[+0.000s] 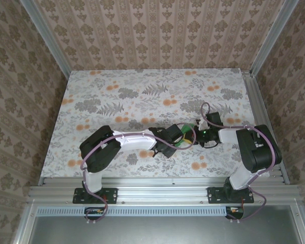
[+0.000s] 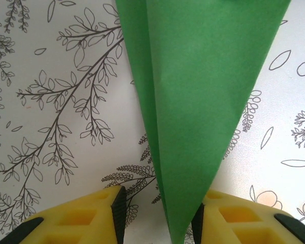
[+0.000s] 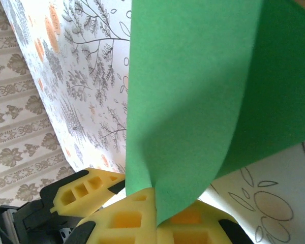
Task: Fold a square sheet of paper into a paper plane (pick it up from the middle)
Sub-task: Fold the wing for the fifth time at the center of the table.
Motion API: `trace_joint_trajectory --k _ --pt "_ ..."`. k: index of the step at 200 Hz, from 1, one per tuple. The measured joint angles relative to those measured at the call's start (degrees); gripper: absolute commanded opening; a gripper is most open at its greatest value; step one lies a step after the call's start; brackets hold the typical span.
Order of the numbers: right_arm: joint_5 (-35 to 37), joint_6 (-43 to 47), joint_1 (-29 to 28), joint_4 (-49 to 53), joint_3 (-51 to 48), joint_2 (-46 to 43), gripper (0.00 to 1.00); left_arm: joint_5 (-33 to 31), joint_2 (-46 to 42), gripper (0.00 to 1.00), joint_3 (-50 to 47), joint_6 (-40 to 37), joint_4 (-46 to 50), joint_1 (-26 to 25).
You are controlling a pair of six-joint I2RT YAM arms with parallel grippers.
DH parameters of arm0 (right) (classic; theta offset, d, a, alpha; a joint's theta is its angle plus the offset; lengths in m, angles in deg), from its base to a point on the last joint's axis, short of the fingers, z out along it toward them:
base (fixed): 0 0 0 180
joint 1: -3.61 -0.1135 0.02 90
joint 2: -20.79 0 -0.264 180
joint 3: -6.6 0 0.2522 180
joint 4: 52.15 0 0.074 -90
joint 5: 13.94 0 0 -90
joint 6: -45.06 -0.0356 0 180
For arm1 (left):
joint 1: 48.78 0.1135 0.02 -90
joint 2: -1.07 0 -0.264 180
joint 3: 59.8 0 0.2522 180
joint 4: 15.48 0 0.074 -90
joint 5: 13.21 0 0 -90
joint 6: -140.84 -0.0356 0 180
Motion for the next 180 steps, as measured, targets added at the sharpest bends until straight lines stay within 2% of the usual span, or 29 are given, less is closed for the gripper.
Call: trace_joint_trajectory --k 180 --pt "5.07 6.03 -0.07 8.98 5.77 3.91 0.00 0.50 0.13 0.35 0.17 -1.99 -0.15 -0.02"
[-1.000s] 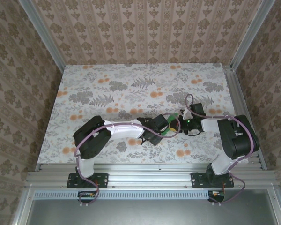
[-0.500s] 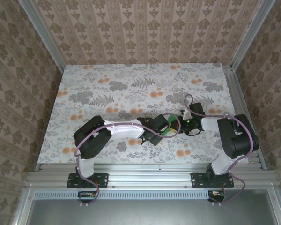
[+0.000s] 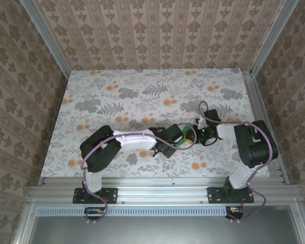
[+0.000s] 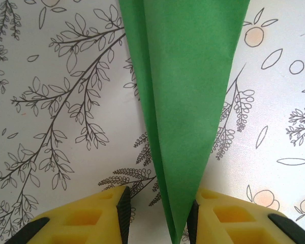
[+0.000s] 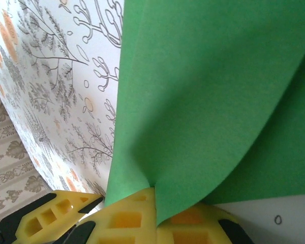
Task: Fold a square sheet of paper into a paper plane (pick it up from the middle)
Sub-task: Fold the wing for the fifth time at the center of the table.
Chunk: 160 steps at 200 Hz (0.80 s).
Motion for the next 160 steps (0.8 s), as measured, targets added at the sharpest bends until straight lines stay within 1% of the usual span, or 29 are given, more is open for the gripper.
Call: trace_joint_trajectory --k 42,76,122,160 --pt "0.37 0.76 -0.15 1.44 1.07 0.48 0.00 0.59 -0.02 0.36 0.00 -0.20 -0.02 0.09" --pt "0.87 1.44 -0.33 2.36 1.64 0.66 0.00 2.58 -0.33 0.38 0.00 -0.20 -0.02 0.90" --pt "1.11 1.62 -0.52 2.40 1.79 0.74 0.00 8.66 -0.85 0.38 -0.04 0.66 -0.92 3.04" --pt "1.14 1.62 -0.52 2.40 1.79 0.74 0.00 15.67 -2.75 0.38 -1.73 3.19 -5.01 5.97"
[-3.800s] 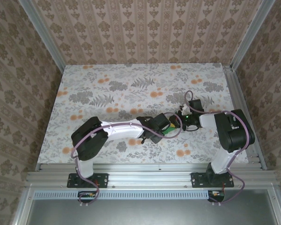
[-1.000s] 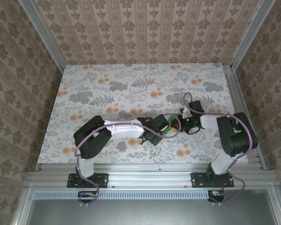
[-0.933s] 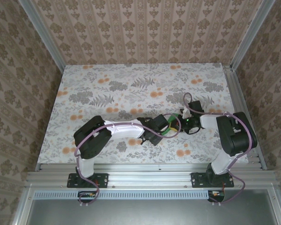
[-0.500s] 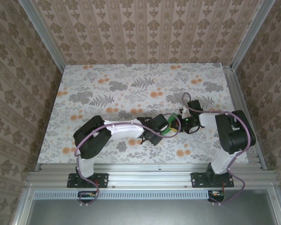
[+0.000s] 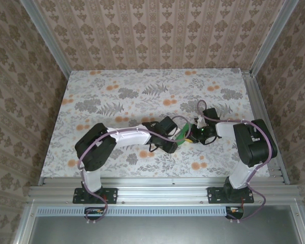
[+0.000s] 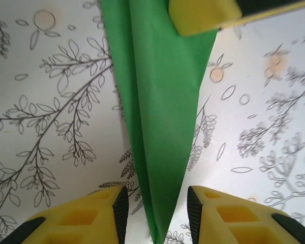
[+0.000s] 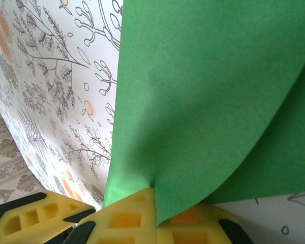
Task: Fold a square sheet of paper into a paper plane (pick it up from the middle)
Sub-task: Fold the wing for the fifth time at the center of the table.
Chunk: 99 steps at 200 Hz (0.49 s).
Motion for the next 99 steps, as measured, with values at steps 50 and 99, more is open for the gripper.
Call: trace_joint_trajectory --k 50,99 --pt "0.07 0.00 -0.07 0.00 0.00 0.00 0.00 3.43 -0.17 0.36 -0.07 2.10 -3.37 2.51" --pt "0.22 0.02 -0.26 0.00 0.09 0.00 0.00 5.53 2.71 0.31 0.85 2.64 -4.24 2.73"
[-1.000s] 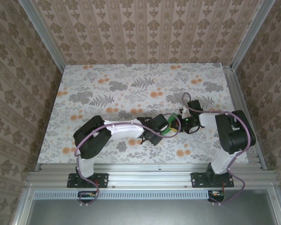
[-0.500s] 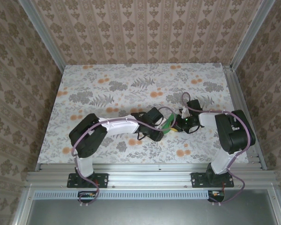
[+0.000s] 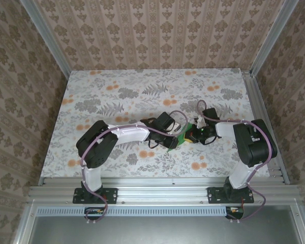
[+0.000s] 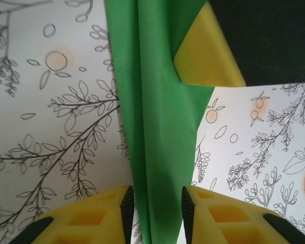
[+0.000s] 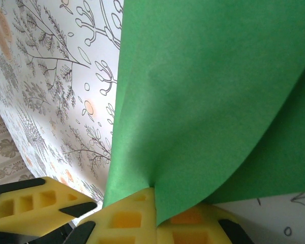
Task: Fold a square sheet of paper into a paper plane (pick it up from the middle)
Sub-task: Fold the wing for the fifth time at the center of the table.
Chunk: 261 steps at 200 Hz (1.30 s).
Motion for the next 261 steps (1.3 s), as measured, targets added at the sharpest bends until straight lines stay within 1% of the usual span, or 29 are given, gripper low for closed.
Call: trace_joint_trajectory --k 20,78,172,193,210,245,261 --pt "0.07 -0.02 -0.02 0.02 0.02 0.00 0.00 0.39 1.09 0.28 0.00 0.26 -0.15 0.17" --pt "0.15 -0.28 -0.13 -0.04 0.07 -0.02 0.00 1.29 1.33 0.24 0.00 0.87 -0.83 1.20" --pt "1.51 -0.76 -0.81 0.90 0.79 -0.24 0.00 2.49 1.97 0.24 -0.07 0.90 -1.88 1.55" --pt "1.99 -1.46 -1.03 1.03 0.81 -0.61 0.04 2.47 2.08 0.24 -0.07 0.90 -2.03 1.60" --pt "2.36 -1.81 -1.22 1.05 0.87 -0.98 0.04 2.69 2.29 0.24 -0.07 0.90 -2.14 1.79" --pt "2.64 -2.05 -1.46 1.05 1.16 -1.20 0.11 2.97 2.40 0.23 -0.15 1.31 -2.54 2.03" --pt "2.80 -2.27 -1.62 1.07 1.16 -1.25 0.12 3.34 2.51 0.23 -0.33 1.68 -2.89 2.21"
